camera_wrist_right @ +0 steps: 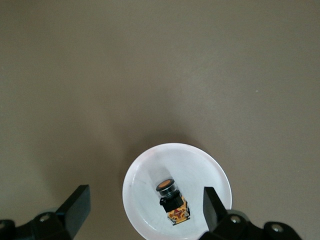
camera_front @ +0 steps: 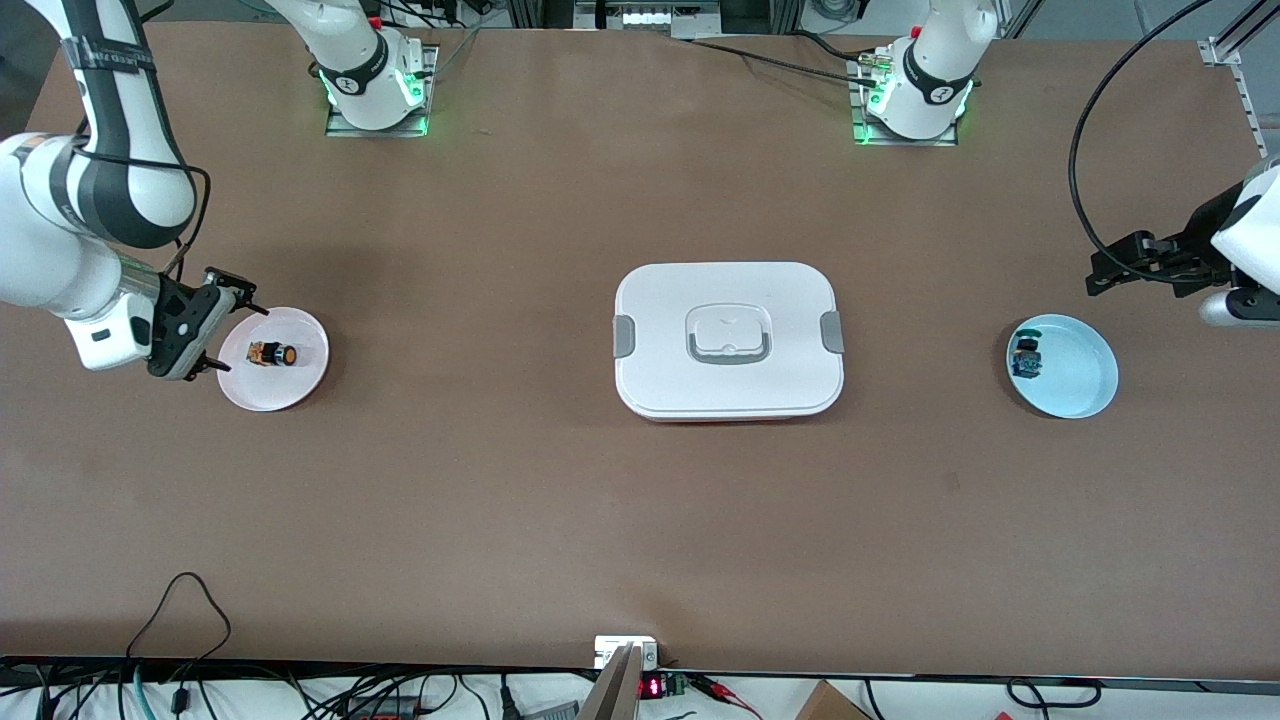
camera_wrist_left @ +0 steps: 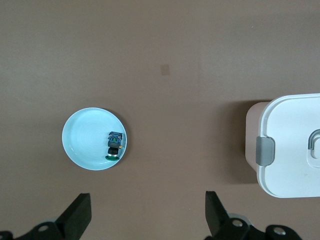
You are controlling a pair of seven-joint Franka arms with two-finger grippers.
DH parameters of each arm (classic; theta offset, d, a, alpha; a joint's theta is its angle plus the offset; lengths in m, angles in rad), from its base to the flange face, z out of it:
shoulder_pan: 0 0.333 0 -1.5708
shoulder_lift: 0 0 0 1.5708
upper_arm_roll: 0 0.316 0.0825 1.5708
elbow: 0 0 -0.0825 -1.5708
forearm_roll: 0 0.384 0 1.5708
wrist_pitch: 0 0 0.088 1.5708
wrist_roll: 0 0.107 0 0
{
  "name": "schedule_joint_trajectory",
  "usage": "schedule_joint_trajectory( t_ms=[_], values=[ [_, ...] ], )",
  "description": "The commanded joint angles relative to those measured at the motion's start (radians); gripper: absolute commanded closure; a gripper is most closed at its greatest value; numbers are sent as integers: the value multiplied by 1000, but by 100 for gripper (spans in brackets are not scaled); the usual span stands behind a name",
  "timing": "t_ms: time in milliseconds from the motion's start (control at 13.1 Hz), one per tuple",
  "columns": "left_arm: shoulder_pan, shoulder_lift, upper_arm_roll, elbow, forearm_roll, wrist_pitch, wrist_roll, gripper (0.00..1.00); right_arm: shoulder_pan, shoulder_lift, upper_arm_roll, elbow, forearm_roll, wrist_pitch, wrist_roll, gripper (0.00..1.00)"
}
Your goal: Transfer orange switch to right arm and place
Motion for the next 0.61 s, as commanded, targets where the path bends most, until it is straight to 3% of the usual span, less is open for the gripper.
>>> schedule_joint_trajectory(
  t_ms=[0, 229, 535],
  values=[
    [2, 5, 2, 27, -7, -24, -11, 0, 14, -20, 1, 44, 40, -96, 193, 0],
    [2, 6, 2, 27, -2, -22, -11, 0, 34, -24, 1, 111, 54, -236, 446, 0],
    [2, 6, 2, 27, -7, -22, -11, 0, 131, -27, -2, 255, -10, -447, 876, 0]
  ],
)
